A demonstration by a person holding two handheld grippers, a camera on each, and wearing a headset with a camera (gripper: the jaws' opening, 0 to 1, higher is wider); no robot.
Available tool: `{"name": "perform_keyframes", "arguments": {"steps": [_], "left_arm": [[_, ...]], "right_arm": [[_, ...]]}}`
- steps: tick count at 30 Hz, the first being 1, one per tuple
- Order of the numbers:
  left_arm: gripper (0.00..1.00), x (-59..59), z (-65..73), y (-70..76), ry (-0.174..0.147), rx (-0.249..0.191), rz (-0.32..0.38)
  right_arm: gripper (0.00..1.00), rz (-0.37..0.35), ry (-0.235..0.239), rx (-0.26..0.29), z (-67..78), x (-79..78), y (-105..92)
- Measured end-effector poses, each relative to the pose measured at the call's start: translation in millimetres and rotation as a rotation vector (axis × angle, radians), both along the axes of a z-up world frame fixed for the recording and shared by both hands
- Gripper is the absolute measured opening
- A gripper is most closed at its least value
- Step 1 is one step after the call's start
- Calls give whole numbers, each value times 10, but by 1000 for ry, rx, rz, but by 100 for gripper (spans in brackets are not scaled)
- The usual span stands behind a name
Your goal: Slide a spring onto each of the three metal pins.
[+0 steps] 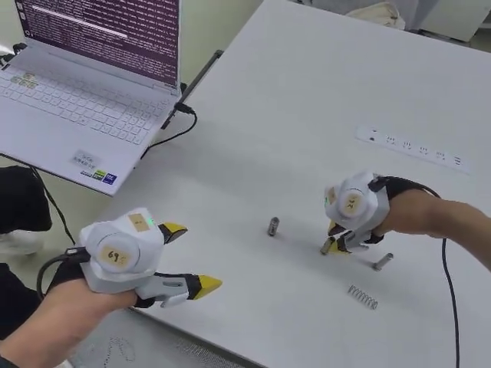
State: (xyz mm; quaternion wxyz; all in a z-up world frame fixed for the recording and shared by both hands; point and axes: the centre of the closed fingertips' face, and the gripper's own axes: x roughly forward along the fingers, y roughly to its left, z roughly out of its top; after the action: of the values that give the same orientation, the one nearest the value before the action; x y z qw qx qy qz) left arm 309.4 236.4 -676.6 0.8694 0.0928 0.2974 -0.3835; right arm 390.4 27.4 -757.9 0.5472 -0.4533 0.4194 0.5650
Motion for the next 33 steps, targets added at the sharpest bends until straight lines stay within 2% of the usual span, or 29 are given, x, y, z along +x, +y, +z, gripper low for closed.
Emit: {"name": "perform_keyframes", "arguments": {"steps": [10, 18, 23, 27, 33], "left_arm": [[59, -21, 39, -71, -10, 2, -18], [59, -44, 79, -115, -19, 2, -26], [59, -64, 101, -137, -23, 2, -28], [59, -71, 121, -155, -28, 1, -28], [59, -90, 146, -206, -29, -7, -24]], "right_arm": [[24, -29, -29, 33, 173, -16, -11], [27, -111, -77, 84, 259, 24, -55], [28, -155, -84, 113, 299, -13, -91], [28, -208, -93, 142, 322, -44, -134], [30, -323, -104, 232, 367, -91, -144]]}}
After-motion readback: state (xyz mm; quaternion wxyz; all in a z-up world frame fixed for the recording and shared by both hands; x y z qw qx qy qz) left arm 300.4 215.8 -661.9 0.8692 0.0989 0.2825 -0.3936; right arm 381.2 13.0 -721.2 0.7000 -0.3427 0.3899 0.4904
